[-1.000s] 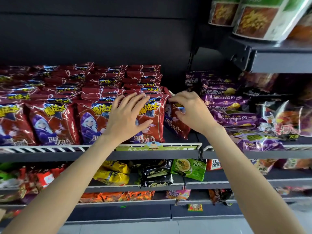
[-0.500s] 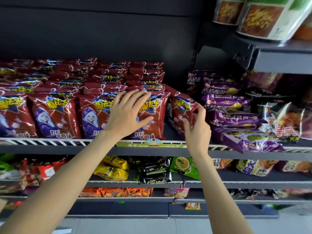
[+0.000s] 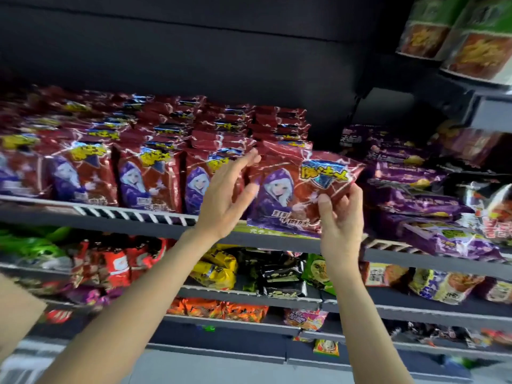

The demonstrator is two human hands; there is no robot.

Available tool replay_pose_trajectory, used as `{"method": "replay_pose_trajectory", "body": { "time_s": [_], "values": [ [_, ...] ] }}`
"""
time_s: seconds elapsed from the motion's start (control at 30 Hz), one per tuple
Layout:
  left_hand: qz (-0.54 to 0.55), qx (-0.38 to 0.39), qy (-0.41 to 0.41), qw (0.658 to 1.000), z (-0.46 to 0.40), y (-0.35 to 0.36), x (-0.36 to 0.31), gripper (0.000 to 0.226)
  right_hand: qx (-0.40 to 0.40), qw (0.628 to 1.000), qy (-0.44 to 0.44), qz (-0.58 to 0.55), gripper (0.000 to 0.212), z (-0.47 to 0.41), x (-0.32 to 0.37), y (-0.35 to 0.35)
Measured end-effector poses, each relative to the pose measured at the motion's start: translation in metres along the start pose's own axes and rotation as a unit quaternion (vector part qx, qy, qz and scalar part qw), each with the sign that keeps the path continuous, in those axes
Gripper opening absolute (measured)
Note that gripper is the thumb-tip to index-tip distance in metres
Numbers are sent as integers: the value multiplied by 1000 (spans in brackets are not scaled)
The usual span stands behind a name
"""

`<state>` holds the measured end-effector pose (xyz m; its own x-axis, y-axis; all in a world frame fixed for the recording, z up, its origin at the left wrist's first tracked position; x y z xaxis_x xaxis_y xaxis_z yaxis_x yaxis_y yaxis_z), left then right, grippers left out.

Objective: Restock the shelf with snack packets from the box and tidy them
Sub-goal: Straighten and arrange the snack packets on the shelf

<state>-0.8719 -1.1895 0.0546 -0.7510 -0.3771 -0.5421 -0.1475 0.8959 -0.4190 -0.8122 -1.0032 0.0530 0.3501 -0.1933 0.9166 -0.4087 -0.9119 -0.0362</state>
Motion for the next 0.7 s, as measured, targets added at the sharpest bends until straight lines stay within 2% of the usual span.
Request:
{"method": "replay_pose_trajectory", "body": {
  "time_s": [0.07, 0.2, 0.3, 0.53, 0.7],
  "values": [
    [-12, -6, -44, 999, 20, -26, 10, 64, 35, 999, 10, -3, 26, 8, 5, 44],
    [-107, -49, -94, 989, 49, -107, 52, 79, 94, 995, 22, 28, 37, 26, 11, 145],
    [-157, -45, -136, 977, 64, -170, 83, 78, 118, 989, 12, 85, 45, 41, 18, 216],
    [-188, -48, -169, 966, 85, -285, 146, 76, 110, 973, -55, 195, 40, 62, 34, 341],
    [-212, -92, -209, 950, 89, -346, 189, 75, 143, 970, -83, 180, 45, 72, 50, 413]
  ]
}}
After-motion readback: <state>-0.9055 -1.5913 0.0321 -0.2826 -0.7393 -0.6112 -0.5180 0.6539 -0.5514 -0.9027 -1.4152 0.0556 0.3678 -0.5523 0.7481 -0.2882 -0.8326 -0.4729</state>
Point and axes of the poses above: each hand's wrist, its own z-axis away from the middle knuckle, its own y-axis out of the palm, x = y × z, the point moved 1 cm from there along -z, towards the middle knuckle, and after that the axes turned 4 degrees about y, right-handed, at the moved point
